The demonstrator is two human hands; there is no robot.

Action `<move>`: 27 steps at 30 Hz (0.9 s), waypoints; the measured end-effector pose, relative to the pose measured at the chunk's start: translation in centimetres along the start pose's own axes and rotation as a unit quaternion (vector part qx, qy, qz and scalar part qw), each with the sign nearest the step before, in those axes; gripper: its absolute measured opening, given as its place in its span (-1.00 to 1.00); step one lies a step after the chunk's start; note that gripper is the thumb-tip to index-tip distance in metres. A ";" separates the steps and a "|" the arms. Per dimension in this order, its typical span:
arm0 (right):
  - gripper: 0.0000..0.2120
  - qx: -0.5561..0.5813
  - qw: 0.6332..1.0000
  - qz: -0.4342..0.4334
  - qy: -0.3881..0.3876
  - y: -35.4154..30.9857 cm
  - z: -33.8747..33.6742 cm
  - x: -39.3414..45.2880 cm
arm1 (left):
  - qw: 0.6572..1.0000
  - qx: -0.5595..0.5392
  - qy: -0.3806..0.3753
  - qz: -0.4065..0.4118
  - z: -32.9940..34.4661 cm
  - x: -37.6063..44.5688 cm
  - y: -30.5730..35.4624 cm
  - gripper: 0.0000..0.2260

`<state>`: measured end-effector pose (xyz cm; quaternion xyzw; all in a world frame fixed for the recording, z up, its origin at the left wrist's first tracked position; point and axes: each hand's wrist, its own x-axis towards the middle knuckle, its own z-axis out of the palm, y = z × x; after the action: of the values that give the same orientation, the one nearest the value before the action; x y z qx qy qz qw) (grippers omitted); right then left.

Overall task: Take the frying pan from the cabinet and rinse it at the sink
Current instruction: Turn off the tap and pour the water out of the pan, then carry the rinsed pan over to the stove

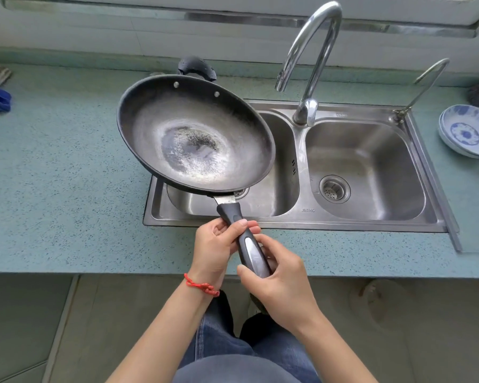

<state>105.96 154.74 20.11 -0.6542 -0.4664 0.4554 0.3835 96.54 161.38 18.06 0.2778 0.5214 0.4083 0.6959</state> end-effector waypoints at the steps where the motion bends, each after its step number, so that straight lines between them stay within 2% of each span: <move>1: -0.69 0.031 0.999 0.029 -0.002 -0.2 0.4 0.1 | 1.000 -0.017 -0.004 -0.003 -0.1 0.0 0.0 -0.89; 3: -0.56 0.072 0.994 0.082 -0.009 -0.3 1.0 0.4 | 0.999 -0.050 -0.014 -0.009 -0.4 0.0 0.2 -0.88; 5: -0.53 0.110 0.987 0.116 -0.033 -0.6 1.1 0.7 | 0.997 -0.071 -0.022 -0.011 -0.4 -0.1 0.4 -0.87; 9: -0.80 0.236 0.954 0.132 -0.131 -1.4 0.9 0.6 | 0.994 -0.104 -0.038 -0.011 -0.8 -0.4 0.4 -0.84; 11: -0.90 0.268 0.944 0.114 -0.153 -1.8 1.1 0.5 | 0.991 -0.121 -0.049 -0.014 -1.1 -0.5 0.5 -0.83; 20: -0.89 0.226 0.963 0.050 -0.137 -1.5 2.8 0.0 | 0.989 -0.120 -0.088 -0.004 -3.1 -0.5 0.9 -0.85; 27: -0.88 0.209 0.963 0.016 -0.170 -1.2 2.3 -0.5 | 0.992 -0.101 -0.067 0.021 -3.3 -1.6 0.6 -0.86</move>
<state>103.38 154.75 20.62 -0.4793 -0.4088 0.6535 0.4196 93.05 160.17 18.32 0.2439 0.4234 0.4541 0.7450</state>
